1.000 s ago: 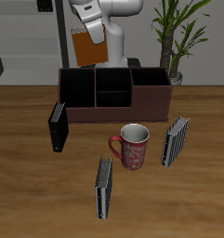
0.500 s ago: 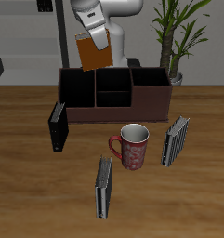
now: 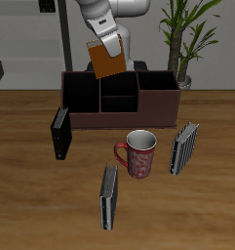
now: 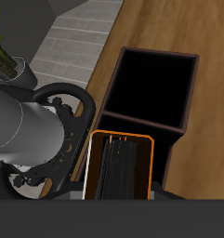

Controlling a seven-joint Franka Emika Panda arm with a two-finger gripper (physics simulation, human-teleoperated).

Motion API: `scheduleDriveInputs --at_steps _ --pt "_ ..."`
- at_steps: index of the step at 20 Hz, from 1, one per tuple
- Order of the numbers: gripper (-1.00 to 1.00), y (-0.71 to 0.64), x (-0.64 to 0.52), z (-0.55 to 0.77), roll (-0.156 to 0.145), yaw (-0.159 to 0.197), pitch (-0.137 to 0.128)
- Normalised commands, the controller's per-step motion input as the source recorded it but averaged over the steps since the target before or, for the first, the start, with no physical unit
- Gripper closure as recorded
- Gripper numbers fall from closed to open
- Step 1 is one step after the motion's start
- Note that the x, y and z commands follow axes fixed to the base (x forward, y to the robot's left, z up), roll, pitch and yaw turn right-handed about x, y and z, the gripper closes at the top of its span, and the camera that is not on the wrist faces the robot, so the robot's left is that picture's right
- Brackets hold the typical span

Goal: Place the orange book into the back desk caddy's back compartment

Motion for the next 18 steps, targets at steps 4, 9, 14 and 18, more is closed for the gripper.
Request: scheduleDriveInputs --at_steps 4,9,14,18 --pt "1.0 0.05 -0.04 -0.07 0.007 -0.004 0.004" --pt "1.0 0.06 -0.06 -0.15 0.014 -0.012 0.016" --pt "1.0 0.1 -0.07 -0.18 0.027 0.006 0.018" --pt "1.0 0.11 -0.06 -0.15 0.027 -0.009 0.023"
